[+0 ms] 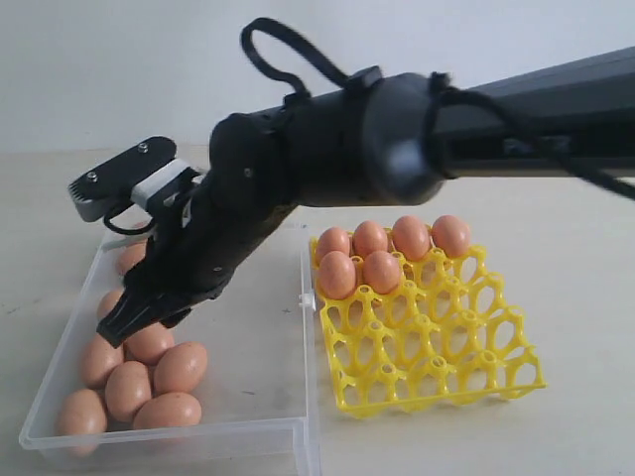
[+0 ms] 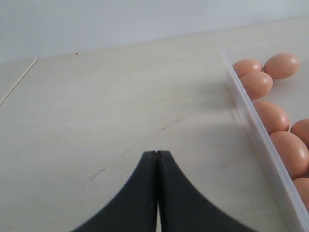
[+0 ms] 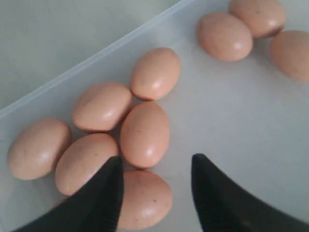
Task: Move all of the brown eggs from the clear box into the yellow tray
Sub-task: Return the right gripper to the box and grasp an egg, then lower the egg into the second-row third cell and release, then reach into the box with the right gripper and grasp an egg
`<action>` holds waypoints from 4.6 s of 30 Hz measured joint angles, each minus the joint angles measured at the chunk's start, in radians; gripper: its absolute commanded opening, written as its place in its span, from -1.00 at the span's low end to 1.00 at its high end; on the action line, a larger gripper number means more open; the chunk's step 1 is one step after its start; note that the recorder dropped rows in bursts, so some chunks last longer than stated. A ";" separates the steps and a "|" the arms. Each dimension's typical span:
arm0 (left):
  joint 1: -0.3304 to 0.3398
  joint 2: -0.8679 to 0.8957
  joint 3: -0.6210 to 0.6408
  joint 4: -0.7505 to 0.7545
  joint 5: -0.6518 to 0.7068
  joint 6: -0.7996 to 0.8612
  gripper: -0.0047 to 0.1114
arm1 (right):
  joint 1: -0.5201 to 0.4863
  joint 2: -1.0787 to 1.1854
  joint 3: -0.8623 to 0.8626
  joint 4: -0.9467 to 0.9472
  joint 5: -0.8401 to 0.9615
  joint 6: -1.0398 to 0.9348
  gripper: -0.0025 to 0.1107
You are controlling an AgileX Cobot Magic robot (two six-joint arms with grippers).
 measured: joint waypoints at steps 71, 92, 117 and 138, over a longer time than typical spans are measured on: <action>0.000 0.000 0.000 0.000 0.000 0.000 -0.92 | -0.427 -0.211 0.799 0.057 -0.935 0.023 -0.96; 0.000 0.000 0.000 0.000 0.000 0.000 -0.92 | -0.338 -0.533 0.584 0.020 -0.503 -0.071 -0.96; 0.000 0.000 0.000 0.000 0.000 0.000 -0.92 | -0.062 0.146 -0.096 -0.003 0.180 0.365 0.28; 0.000 0.000 0.000 0.000 0.000 0.000 -0.92 | -0.019 0.182 -0.104 0.105 0.170 0.263 0.28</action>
